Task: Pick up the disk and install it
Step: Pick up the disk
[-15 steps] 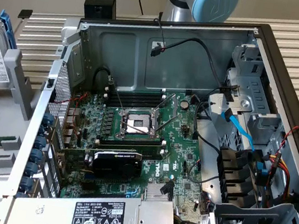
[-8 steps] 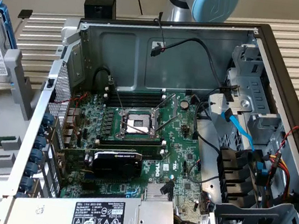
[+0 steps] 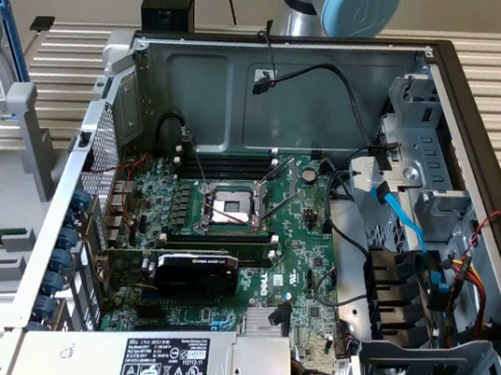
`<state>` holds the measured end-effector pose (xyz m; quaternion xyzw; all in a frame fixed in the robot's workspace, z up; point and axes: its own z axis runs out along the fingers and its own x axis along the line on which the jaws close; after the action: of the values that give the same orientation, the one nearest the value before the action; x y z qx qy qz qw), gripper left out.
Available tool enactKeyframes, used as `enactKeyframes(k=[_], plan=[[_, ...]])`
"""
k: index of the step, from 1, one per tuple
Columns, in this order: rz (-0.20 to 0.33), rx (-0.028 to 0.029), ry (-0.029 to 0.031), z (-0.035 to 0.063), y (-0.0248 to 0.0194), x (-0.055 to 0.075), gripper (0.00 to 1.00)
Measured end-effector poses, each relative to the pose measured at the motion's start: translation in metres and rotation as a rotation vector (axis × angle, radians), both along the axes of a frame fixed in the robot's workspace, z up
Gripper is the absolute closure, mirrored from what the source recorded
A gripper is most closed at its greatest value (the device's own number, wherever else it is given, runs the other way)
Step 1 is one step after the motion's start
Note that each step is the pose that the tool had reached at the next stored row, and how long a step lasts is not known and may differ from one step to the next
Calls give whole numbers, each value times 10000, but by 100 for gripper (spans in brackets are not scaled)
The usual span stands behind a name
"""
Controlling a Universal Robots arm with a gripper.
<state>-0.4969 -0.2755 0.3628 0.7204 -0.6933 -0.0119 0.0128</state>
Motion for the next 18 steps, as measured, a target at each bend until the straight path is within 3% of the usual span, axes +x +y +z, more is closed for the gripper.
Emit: enactKeyframes(k=[14,18], plan=[[12,8,-53,585,0,68,63],[13,78,-54,717,0,167,63]])
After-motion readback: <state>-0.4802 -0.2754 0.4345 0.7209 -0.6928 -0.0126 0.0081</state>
